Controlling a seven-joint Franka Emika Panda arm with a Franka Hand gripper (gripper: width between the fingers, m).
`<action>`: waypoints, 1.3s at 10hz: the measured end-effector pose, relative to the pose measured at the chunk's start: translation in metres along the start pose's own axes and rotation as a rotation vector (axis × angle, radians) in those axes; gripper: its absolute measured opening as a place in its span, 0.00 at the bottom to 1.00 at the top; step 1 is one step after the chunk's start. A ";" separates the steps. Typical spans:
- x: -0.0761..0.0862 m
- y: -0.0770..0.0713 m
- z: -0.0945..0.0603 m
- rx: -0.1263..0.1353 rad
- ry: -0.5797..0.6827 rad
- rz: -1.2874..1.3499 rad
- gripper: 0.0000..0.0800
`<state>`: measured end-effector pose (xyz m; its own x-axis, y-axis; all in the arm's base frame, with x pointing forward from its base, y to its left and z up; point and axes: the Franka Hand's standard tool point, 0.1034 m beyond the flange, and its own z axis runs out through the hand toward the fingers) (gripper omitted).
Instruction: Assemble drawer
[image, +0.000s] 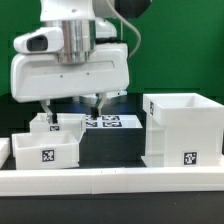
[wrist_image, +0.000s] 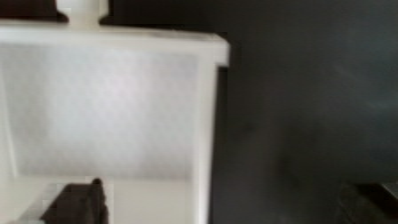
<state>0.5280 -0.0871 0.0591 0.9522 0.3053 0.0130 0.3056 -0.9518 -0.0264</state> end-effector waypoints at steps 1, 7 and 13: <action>-0.004 0.002 0.011 -0.008 -0.002 0.003 0.81; -0.012 0.004 0.050 -0.016 -0.031 0.003 0.81; -0.013 0.004 0.053 -0.015 -0.036 0.009 0.30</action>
Offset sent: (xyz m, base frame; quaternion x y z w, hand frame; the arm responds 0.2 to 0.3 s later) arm 0.0084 0.0019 -0.0268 -0.0012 0.0195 0.0063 0.9998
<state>0.5165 -0.0933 0.0059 0.9546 0.2971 -0.0230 0.2969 -0.9548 -0.0117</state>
